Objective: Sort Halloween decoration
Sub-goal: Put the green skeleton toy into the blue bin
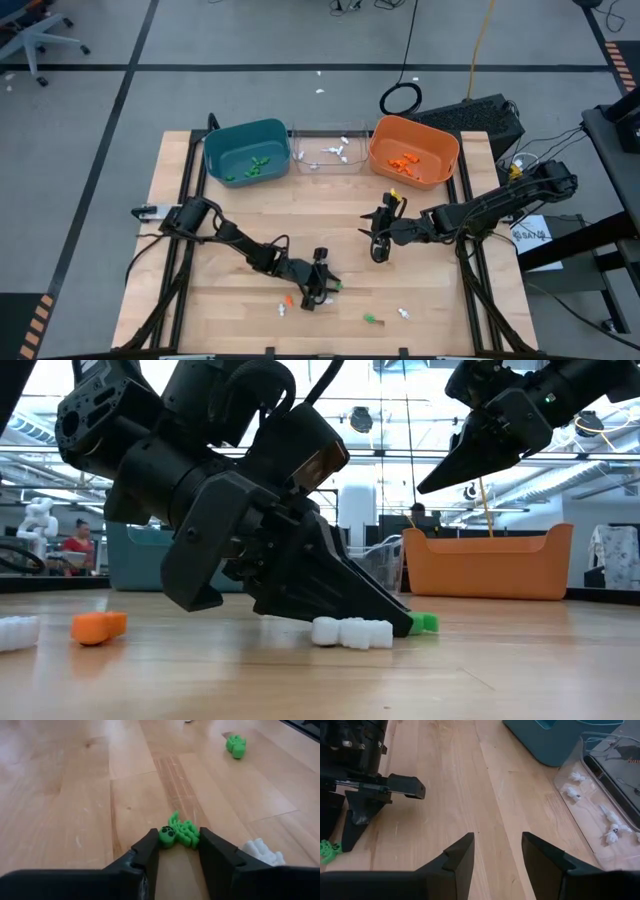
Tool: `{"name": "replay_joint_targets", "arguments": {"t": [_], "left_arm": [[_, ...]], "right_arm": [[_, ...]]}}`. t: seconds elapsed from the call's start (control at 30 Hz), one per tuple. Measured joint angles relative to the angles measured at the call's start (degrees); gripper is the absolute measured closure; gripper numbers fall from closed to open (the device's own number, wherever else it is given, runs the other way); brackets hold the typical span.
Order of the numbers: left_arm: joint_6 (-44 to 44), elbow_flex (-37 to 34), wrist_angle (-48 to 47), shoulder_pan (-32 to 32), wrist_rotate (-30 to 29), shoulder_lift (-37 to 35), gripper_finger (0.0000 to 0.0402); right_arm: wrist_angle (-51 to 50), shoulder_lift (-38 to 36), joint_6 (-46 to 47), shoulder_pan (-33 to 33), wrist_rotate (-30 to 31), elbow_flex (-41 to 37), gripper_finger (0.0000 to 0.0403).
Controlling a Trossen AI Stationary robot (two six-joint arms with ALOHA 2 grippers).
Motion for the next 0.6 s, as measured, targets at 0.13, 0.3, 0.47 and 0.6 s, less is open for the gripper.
{"name": "replay_joint_targets", "arguments": {"t": [0.13, 0.3, 0.47, 0.6], "left_arm": [[0.0, -0.02, 0.07, 0.02, -0.16, 0.02, 0.0282], [0.44, -0.02, 0.13, 0.02, -0.35, 0.02, 0.0282], [1.31, -0.04, 0.1, 0.02, -0.39, -0.05, 0.0282], [1.73, -0.15, -1.14, 0.07, -0.61, -1.25, 0.0283]], "right_arm": [[0.0, 0.0, 0.0, 0.0, 0.0, 0.0, 0.0255], [0.0, 0.0, 0.0, 0.0, 0.03, 0.0, 0.0255], [0.0, 0.0, 0.0, 0.0, 0.04, 0.0, 0.0255], [0.0, 0.0, 0.0, 0.0, 0.07, 0.0, 0.0255]]}}
